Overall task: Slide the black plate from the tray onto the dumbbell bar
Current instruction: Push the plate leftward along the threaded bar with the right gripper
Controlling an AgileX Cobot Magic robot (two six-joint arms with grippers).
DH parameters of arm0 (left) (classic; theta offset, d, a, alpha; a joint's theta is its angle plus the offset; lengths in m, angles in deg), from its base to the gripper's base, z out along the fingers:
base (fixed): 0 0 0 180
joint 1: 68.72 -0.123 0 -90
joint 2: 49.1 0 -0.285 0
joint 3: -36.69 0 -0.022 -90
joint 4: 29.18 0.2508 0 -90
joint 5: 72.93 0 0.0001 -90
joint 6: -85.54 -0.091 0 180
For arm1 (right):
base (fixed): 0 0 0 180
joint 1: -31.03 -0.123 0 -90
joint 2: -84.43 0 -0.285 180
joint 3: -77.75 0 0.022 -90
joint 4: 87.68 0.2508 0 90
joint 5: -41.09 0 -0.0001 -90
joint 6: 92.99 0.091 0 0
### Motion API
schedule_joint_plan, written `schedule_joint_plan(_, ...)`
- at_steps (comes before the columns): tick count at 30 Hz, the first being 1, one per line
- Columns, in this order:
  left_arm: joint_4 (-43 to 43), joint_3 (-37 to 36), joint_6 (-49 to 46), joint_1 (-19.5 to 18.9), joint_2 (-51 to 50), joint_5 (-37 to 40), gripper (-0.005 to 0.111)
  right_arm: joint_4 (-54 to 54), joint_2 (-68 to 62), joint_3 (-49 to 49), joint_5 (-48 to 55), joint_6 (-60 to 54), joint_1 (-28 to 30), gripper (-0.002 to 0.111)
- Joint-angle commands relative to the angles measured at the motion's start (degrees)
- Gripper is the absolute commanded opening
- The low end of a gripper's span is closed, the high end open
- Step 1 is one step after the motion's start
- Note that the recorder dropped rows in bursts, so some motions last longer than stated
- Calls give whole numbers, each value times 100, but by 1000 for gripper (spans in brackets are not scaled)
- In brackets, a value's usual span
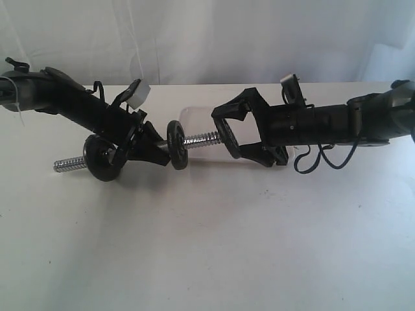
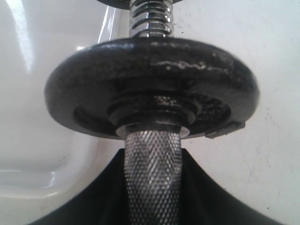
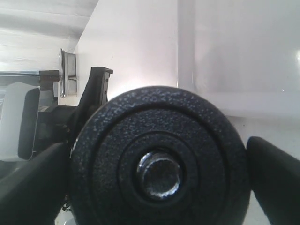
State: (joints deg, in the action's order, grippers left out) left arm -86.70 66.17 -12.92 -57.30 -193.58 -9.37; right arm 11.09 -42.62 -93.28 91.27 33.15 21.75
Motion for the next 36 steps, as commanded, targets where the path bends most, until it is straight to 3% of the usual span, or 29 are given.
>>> schedule_joint_plan(1, -2464, 1, -73, 55, 34, 251, 0, 118, 91, -128, 787, 69, -98, 27)
schedule_joint_plan(8, -2464, 1, -96, 55, 34, 250, 0, 118, 91, -128, 858, 59, -98, 60)
schedule_joint_plan(25, -2590, 1, -196, 55, 34, 383, 0, 118, 91, -128, 861, 4, -98, 63)
schedule_joint_plan(31, -2590, 1, -196, 55, 34, 383, 0, 118, 91, -128, 825, -108, -98, 84)
schedule_joint_plan(36, -2590, 1, -196, 55, 34, 383, 0, 118, 91, -128, 725, -134, -98, 86)
